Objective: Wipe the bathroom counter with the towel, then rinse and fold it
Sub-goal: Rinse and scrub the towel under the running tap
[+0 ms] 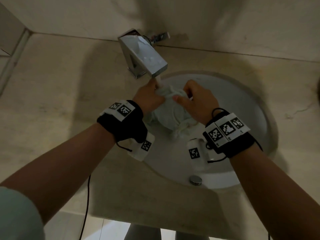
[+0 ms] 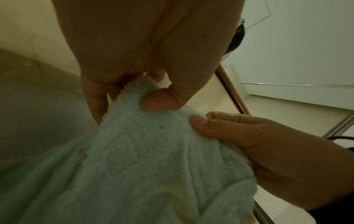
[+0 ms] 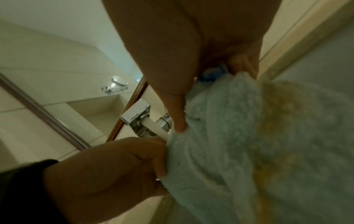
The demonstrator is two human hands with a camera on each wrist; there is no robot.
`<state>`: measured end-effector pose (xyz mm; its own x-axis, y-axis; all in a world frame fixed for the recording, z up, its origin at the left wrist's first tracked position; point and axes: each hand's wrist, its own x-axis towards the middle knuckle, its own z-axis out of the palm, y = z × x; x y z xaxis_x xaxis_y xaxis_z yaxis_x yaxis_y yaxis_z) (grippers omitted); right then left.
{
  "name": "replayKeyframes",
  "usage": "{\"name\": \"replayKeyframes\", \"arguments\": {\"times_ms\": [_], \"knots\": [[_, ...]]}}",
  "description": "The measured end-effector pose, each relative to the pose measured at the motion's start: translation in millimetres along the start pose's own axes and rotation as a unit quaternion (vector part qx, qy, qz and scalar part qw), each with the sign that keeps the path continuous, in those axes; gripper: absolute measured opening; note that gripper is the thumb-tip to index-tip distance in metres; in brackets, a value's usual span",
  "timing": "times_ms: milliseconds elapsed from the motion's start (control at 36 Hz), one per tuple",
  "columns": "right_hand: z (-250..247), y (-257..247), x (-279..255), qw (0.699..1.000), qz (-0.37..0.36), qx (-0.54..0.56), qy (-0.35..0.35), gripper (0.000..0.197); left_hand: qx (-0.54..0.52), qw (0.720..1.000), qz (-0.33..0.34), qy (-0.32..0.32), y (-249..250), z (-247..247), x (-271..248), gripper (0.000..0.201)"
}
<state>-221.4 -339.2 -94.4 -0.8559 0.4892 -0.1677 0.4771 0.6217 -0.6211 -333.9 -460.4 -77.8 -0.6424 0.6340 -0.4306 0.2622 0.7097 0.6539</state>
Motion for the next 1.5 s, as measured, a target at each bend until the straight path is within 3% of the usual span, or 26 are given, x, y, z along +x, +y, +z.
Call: {"name": "replayKeyframes", "arguments": {"times_ms": [83,167,306,361,472,556,611,667,750,833,889,944,1000,1056,1083,1139,1222,1361,1500], "knots": [[-1,-1,3,0.999,0.008,-0.045,-0.012,0.036,0.046,0.998,0.029,0.027,0,-3,0,0.04],[-8,1,7,0.999,0.026,-0.025,-0.033,0.042,0.039,0.996,0.04,0.068,-4,-9,-1,0.036],[-23,1,9,0.993,0.031,0.11,-0.035,0.034,-0.095,0.992,-0.059,0.05,-14,-12,2,0.028],[-26,-4,7,0.984,0.03,0.172,-0.039,0.028,-0.114,0.99,-0.066,0.049,-14,-12,3,0.028],[-29,-18,0,0.937,0.04,0.343,-0.053,0.021,-0.029,0.998,-0.023,0.045,-9,-12,2,0.03],[-23,-25,-4,0.917,0.023,0.391,-0.074,0.018,0.042,0.999,-0.01,0.008,-8,-17,5,0.03],[-11,-24,-3,0.936,0.0,0.339,-0.094,0.017,0.104,0.994,-0.008,-0.043,-4,-18,6,0.029],[4,-16,2,0.973,-0.031,0.181,-0.139,0.016,0.182,0.979,-0.011,-0.095,-2,-15,9,0.033],[23,2,9,0.982,-0.01,-0.065,-0.176,0.018,0.265,0.951,-0.019,-0.161,-5,-3,15,0.043],[38,16,10,0.972,0.042,-0.15,-0.174,0.058,0.304,0.935,-0.016,-0.181,-2,16,17,0.057],[49,22,12,0.964,0.028,-0.165,-0.206,0.093,0.359,0.912,-0.03,-0.197,-20,38,29,0.089],[60,28,15,0.942,0.021,-0.21,-0.261,0.119,0.393,0.869,-0.085,-0.288,-80,80,80,0.143],[70,35,19,0.916,0.015,-0.254,-0.31,0.13,0.422,0.86,-0.077,-0.276,-131,114,116,0.157],[82,40,21,0.897,-0.001,-0.278,-0.344,0.135,0.47,0.829,-0.077,-0.294,-98,92,87,0.142],[88,43,23,0.891,-0.004,-0.287,-0.353,0.137,0.508,0.81,-0.026,-0.291,-51,64,45,0.13],[99,47,27,0.886,0.002,-0.292,-0.36,0.139,0.53,0.793,0.027,-0.297,-22,49,16,0.109],[107,47,31,0.888,0.009,-0.293,-0.354,0.141,0.525,0.808,0.024,-0.265,-26,52,20,0.085],[120,52,38,0.897,0.02,-0.291,-0.332,0.136,0.503,0.828,0.044,-0.243,-21,62,24,0.086],[128,61,48,0.905,0.037,-0.279,-0.319,0.123,0.457,0.848,-0.005,-0.269,-24,76,42,0.077]]}}
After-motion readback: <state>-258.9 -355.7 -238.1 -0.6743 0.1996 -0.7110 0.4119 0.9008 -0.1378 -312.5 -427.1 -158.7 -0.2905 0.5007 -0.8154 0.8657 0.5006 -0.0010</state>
